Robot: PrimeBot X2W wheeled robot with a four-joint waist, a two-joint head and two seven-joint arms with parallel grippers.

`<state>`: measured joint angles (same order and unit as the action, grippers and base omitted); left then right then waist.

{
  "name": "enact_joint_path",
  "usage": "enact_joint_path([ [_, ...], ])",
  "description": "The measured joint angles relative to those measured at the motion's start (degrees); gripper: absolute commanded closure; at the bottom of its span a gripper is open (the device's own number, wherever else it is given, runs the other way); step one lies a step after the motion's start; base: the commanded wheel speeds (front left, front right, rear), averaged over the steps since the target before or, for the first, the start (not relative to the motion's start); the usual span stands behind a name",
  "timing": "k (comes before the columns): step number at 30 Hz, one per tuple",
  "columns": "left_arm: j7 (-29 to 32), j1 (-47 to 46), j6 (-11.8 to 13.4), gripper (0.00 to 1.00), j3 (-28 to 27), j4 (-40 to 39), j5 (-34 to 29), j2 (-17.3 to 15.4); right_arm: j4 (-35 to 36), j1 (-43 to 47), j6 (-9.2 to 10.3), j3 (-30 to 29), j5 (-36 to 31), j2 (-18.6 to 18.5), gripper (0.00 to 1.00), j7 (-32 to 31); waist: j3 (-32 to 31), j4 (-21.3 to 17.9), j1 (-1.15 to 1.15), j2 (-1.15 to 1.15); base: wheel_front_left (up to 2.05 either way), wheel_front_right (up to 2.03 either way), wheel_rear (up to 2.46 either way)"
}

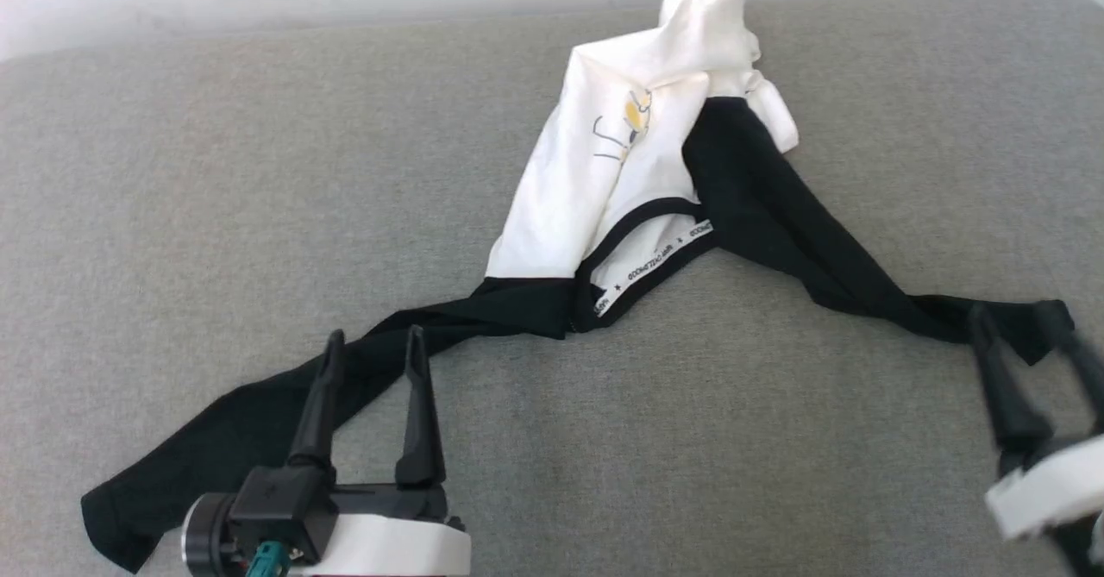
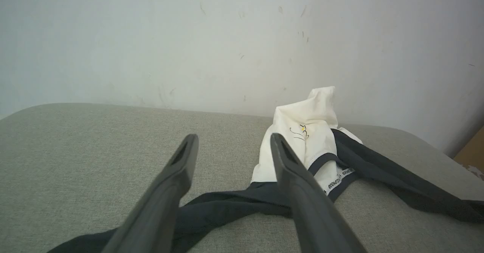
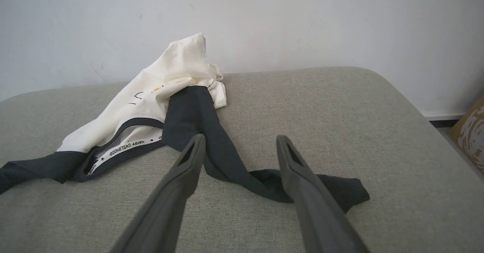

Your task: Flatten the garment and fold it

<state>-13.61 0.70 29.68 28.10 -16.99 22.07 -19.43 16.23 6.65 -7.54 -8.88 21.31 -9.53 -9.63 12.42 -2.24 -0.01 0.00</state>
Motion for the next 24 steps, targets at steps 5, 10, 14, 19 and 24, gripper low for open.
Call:
enact_joint_path([
  [5,-0.54,-0.59,-1.59,0.00,0.34,1.16,0.22,1.23,-1.93,-6.42,0.00,1.86,-0.03,-8.23,0.00,-6.36,1.31,0.29,0.01,0.00,0.00,0.00,0.00],
  [10,-0.55,-2.98,-3.22,0.00,1.42,2.25,0.21,2.33,-7.26,-10.42,0.00,6.84,1.87,-17.69,0.00,-12.07,3.32,0.83,0.01,0.00,0.00,0.00,0.00],
  [14,-0.62,-4.47,-3.50,0.00,2.27,3.27,0.12,3.27,-12.36,-14.14,-0.01,12.09,4.52,-23.26,0.00,-13.03,5.34,1.71,0.02,0.00,0.00,0.00,0.00],
  [19,-0.63,-5.98,-3.92,0.00,3.26,4.16,-0.33,4.27,-17.77,-18.69,-0.01,18.95,7.17,-27.22,0.00,-13.05,7.81,3.23,0.02,0.00,0.00,0.00,0.00],
  [24,-0.64,-6.80,-4.31,0.00,3.75,5.01,-0.48,5.08,-22.59,-21.64,-0.01,24.06,10.07,-29.09,1.00,-13.81,9.36,5.11,0.02,0.00,0.00,0.00,0.00],
])
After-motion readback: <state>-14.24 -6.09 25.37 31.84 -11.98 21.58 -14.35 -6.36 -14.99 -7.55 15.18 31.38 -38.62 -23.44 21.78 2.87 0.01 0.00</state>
